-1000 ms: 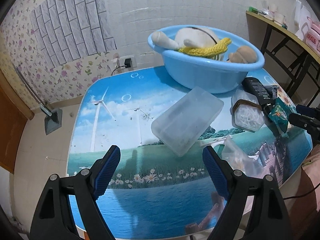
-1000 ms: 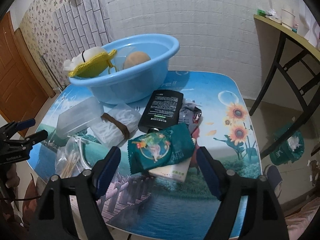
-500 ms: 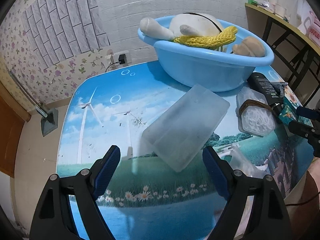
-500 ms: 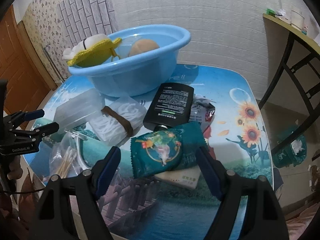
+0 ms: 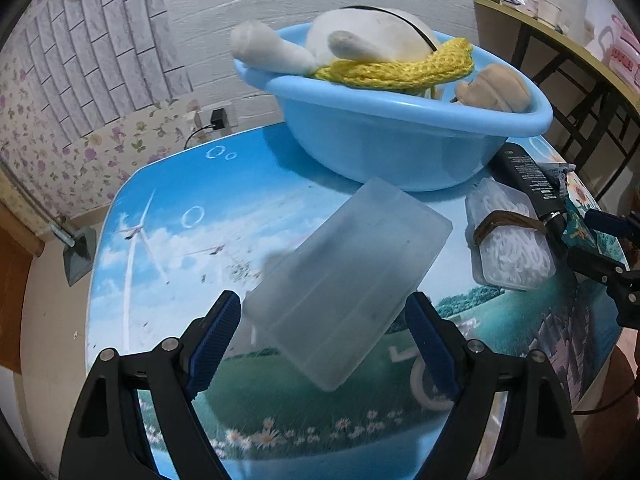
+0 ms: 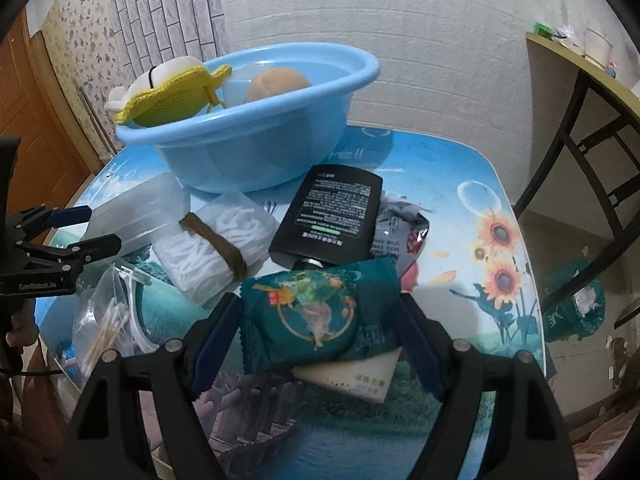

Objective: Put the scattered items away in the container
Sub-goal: 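Grasp the clear plastic case with the left gripper while the right grasps the green packet, then lift the clear plastic case with the left gripper while the right lifts the green packet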

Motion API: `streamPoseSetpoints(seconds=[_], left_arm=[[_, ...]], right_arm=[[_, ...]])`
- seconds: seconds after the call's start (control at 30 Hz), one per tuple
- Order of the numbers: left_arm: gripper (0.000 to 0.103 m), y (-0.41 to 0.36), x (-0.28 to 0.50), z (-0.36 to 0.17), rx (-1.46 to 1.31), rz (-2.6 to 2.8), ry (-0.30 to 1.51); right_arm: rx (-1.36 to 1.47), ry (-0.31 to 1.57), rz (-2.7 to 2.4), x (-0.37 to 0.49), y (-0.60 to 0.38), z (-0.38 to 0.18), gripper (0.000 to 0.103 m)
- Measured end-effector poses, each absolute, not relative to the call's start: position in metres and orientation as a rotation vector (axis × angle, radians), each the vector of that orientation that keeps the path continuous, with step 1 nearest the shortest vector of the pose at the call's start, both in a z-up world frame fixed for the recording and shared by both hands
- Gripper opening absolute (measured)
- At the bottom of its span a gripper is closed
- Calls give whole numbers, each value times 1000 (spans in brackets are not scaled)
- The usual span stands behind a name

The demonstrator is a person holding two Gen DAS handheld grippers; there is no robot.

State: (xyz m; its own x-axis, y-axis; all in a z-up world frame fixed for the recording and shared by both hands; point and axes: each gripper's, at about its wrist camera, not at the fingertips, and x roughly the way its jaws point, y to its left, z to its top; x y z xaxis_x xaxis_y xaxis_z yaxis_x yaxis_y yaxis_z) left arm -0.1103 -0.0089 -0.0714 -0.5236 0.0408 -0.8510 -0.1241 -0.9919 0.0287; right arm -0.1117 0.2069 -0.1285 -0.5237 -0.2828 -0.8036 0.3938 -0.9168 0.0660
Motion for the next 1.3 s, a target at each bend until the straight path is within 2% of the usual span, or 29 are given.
streamPoseSetpoints(seconds=[0.23, 0.3, 0.33, 0.37, 0.57, 0.8, 1.3], left_arm=[[91, -5, -119, -75, -1473, 2639, 125], [91, -6, -118, -76, -1464, 2641, 119], [90, -8, -119, -76, -1461, 2642, 119], [88, -8, -118, -76, -1457, 2643, 117], [74, -13, -108, -73, -1439, 2661, 121], [66, -19, -92, -72, -1437, 2679, 140], [64, -38, -41, -59, -1459, 2757, 118]], right_arm=[[1234, 154, -2433, -111, 210, -128, 70], [1225, 152, -2432, -111, 209, -127, 66], [1218, 152, -2430, -111, 209, -126, 59], [1216, 152, -2426, -110, 208, -126, 53], [1204, 147, -2426, -109, 209, -124, 46], [1186, 116, -2440, -105, 214, -118, 43], [1122, 120, -2416, -81, 206, -104, 43]])
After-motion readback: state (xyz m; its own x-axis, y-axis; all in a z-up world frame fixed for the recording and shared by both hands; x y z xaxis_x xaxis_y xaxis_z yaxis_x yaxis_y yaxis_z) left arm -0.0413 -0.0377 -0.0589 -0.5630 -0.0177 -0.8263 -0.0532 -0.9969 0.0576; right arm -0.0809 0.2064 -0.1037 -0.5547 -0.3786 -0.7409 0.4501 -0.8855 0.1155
